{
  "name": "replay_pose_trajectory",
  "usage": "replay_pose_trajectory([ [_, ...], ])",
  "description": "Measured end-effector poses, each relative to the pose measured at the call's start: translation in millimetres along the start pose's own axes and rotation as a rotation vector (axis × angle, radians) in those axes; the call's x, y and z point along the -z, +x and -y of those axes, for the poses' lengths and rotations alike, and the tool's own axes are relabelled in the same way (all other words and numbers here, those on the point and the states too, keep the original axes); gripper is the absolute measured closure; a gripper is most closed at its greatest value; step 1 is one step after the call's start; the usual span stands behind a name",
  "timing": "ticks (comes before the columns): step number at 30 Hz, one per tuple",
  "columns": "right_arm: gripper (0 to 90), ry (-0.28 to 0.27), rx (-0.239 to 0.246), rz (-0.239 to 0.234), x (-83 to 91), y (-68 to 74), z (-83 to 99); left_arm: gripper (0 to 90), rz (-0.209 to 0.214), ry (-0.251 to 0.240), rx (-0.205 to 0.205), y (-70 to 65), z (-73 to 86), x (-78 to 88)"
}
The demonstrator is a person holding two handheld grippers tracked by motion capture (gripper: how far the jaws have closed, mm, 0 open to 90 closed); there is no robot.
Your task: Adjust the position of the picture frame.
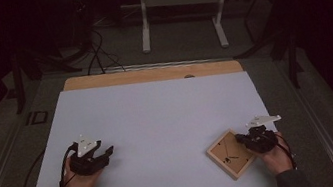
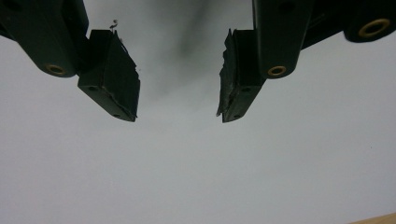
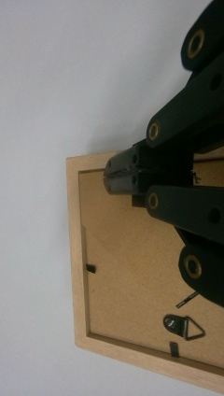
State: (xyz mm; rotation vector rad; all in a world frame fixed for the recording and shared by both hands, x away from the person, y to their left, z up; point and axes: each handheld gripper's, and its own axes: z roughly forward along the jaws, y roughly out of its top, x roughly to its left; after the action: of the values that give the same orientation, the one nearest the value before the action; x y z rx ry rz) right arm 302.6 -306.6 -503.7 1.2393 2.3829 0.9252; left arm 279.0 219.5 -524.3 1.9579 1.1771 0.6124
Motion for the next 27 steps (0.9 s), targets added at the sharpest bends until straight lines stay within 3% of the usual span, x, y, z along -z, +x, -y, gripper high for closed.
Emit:
replay_pose_trajectory([
  [11,89.9,-0.012,-0.007,-0.004,-14.6,0.4,-14.4,47.6,0.0,0.0,-0.002,-0.3,-0.3,-0.8],
  [27,89.9,-0.014,0.005,-0.035,-42.2,15.8,-43.0,47.6,-0.004,-0.005,0.002,0.8,-0.4,0.3],
])
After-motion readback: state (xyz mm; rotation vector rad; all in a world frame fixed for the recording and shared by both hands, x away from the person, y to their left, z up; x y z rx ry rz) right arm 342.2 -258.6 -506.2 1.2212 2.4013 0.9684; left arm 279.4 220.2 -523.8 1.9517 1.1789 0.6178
